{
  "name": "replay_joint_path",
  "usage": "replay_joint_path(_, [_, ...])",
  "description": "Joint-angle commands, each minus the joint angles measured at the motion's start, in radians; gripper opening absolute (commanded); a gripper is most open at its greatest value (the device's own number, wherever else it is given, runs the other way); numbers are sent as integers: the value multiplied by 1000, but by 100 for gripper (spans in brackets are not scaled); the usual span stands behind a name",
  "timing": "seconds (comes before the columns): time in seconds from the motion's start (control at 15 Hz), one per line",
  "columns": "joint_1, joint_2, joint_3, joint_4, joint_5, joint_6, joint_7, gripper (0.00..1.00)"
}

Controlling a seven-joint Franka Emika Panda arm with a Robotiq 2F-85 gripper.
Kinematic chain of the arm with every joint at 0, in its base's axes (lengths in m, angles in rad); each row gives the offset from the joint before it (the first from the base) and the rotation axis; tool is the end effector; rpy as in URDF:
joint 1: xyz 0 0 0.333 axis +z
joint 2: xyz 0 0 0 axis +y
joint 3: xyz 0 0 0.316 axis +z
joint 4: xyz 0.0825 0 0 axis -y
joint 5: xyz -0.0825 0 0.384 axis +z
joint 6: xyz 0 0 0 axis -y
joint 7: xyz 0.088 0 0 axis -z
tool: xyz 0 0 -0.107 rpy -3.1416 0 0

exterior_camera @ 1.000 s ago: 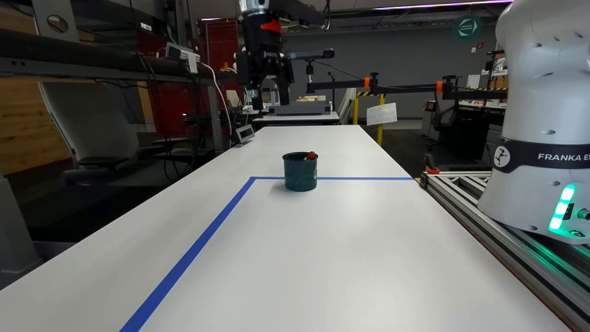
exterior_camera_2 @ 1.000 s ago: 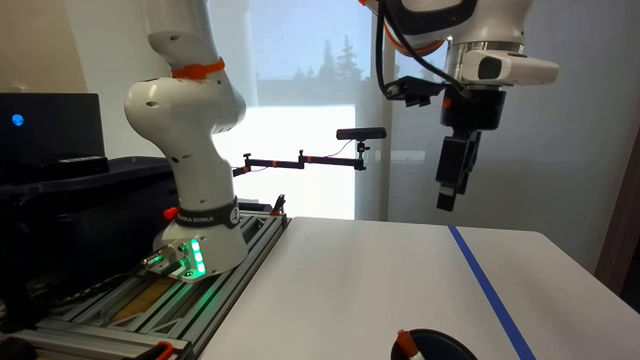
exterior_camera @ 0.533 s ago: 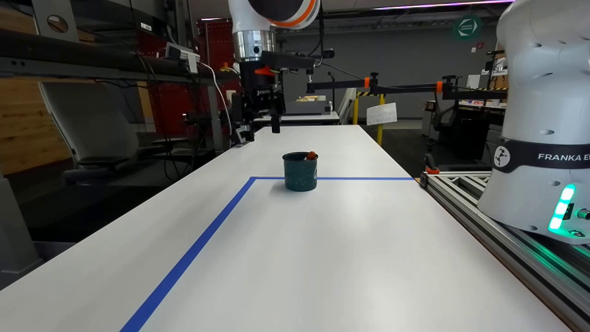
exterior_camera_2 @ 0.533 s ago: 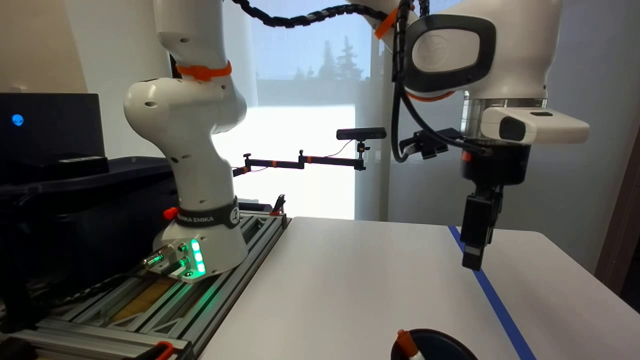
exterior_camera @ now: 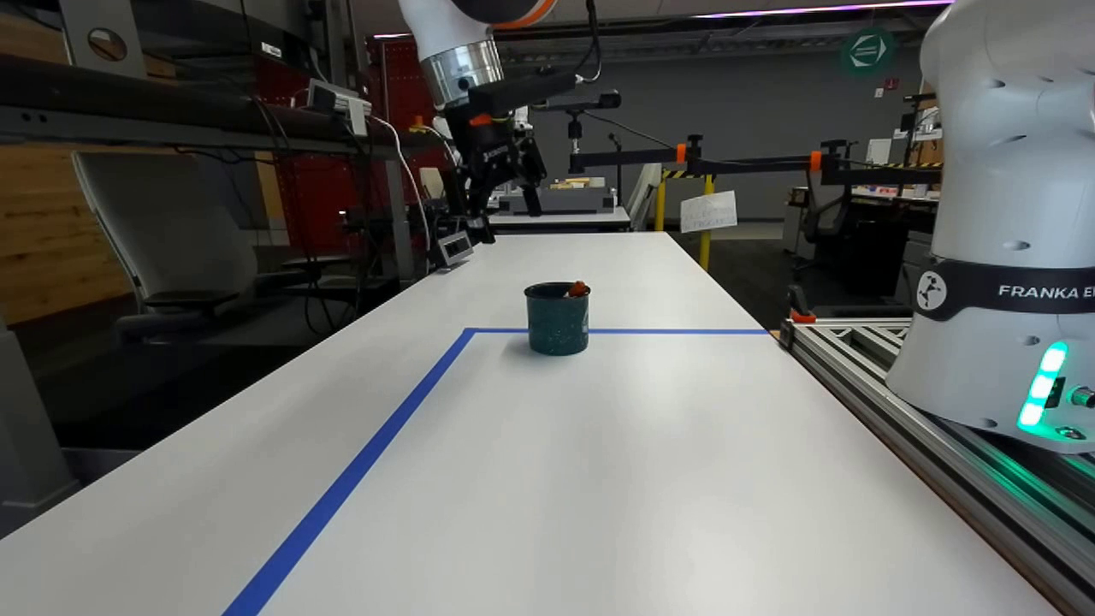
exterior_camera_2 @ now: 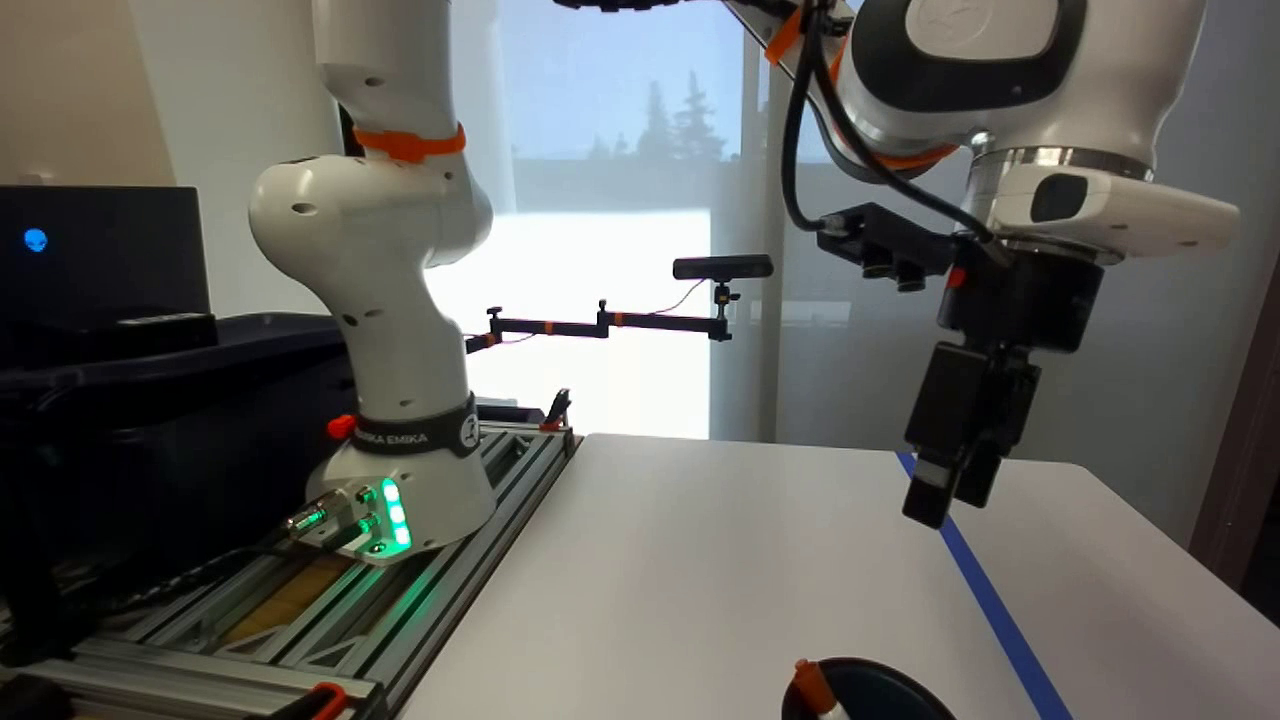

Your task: Take the marker out of the mug.

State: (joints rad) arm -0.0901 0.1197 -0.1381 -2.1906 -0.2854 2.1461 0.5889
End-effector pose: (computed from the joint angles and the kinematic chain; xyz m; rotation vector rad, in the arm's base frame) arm 0.5131 -0.1309 0.3212 2.7226 -0.9048 -0.1690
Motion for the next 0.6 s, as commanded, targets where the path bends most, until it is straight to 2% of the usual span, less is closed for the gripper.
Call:
replay_joint_path(0.0, [4,1,-4,7,-2,-10,4,100])
replay_joint_path(0.2, [5,9,-3,21,6,-6,19,100])
replay_joint_path(0.53, [-16,39,-15,102,53,-131,-58,100])
